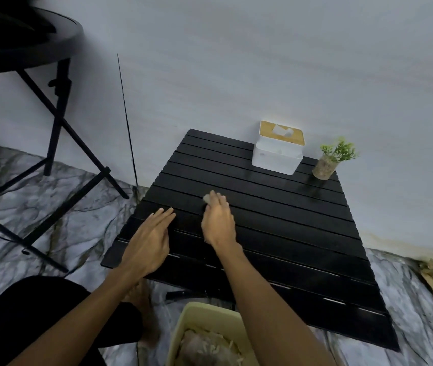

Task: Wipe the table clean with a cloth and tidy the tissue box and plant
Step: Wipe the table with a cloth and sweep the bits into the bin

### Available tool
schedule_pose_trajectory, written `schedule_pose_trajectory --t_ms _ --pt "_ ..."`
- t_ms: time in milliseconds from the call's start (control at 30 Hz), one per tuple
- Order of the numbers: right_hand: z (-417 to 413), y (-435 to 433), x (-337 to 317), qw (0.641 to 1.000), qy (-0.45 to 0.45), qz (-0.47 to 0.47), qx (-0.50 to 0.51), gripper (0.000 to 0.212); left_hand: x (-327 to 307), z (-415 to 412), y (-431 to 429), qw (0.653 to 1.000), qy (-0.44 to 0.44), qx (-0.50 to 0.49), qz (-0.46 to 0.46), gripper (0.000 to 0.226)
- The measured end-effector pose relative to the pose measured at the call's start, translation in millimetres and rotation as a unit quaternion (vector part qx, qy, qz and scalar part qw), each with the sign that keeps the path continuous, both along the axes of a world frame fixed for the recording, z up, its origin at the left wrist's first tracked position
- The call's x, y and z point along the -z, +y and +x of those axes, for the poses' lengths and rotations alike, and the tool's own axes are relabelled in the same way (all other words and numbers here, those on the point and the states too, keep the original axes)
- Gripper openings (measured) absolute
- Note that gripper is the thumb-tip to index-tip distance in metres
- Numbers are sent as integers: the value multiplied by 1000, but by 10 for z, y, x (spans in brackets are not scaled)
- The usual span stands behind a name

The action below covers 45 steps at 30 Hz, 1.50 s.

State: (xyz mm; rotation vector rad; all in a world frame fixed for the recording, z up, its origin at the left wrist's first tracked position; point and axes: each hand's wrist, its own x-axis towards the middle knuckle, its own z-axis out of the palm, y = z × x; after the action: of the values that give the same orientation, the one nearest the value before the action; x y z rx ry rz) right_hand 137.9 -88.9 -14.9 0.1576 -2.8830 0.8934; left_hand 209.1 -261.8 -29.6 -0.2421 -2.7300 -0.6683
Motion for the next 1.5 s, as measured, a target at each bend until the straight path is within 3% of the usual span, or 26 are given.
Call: schedule_pose_trajectory --t_ms 133,200,233,300,367,433,500,633,700,867,1033,1233,1500 --pt "-57 -189 -46 986 -22 1 -166 50 -20 -2 -11 998 -3 -58 -11 46" --pt "-73 -14 -100 976 -58 -61 -199 52 -27 -2 0 998 -8 -60 -20 51" --pt "-67 115 -142 972 -98 -134 -164 46 -26 -4 1 998 -8 -59 -21 52" --pt "-95 464 -159 930 -178 -321 -35 28 -22 -8 -6 998 -10 -57 -16 52" --pt "-177 991 -93 896 -153 -405 95 23 -9 -9 -18 998 -9 -57 -17 52" --pt "-243 1582 -62 915 -85 -350 182 59 -5 -10 -20 998 -8 -57 -19 52" --pt "-252 2139 -23 941 -49 -189 276 80 -9 -12 -21 998 -12 -55 -17 52" --pt "-342 2701 48 903 6 -100 417 51 -5 -5 -54 998 -10 -51 -23 54" --pt "-592 2547 63 903 23 -84 421 39 0 8 -71 999 -7 -44 -31 58" --pt "-1315 1344 118 963 28 -73 258 45 28 29 -87 999 -7 -38 -33 55" --pt "-1313 -345 23 996 57 -60 21 40 3 32 -67 999 2 -47 -21 52" --pt "-890 -942 -23 950 56 -27 -305 32 -26 41 -58 999 13 -49 17 50" --pt "-36 -128 -128 923 -25 -72 -377 39 -123 208 -78 993 55 -75 74 23"
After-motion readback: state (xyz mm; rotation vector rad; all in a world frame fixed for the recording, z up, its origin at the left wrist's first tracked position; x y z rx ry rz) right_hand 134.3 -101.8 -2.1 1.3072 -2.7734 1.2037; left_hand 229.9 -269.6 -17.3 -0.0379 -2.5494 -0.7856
